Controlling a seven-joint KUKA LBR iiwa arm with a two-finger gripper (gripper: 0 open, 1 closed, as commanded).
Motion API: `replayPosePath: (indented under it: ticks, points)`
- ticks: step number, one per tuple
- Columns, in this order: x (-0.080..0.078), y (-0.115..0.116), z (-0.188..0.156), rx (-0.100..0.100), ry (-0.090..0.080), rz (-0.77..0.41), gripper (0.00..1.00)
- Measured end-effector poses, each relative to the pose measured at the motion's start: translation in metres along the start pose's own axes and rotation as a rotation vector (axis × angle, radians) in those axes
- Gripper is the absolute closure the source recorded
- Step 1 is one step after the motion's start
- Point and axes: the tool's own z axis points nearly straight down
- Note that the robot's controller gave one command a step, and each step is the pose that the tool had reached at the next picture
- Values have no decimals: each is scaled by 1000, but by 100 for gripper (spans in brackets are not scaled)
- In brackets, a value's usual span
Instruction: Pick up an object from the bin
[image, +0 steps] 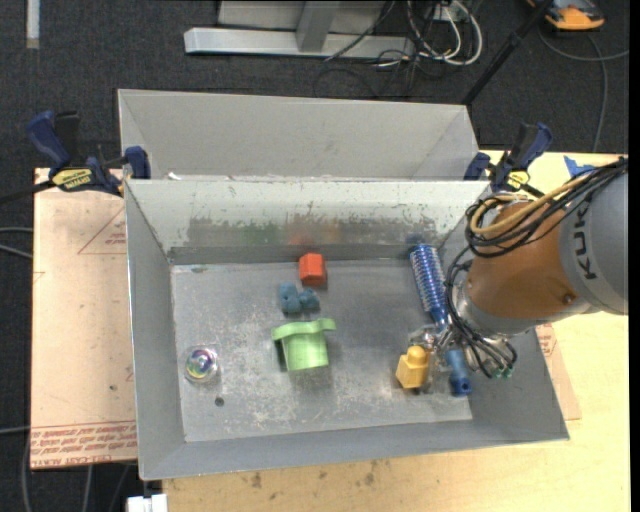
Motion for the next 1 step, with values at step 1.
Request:
replayPosePath:
  ticks: [1]
  points:
    - [2, 6, -154, 4, -12, 46, 100]
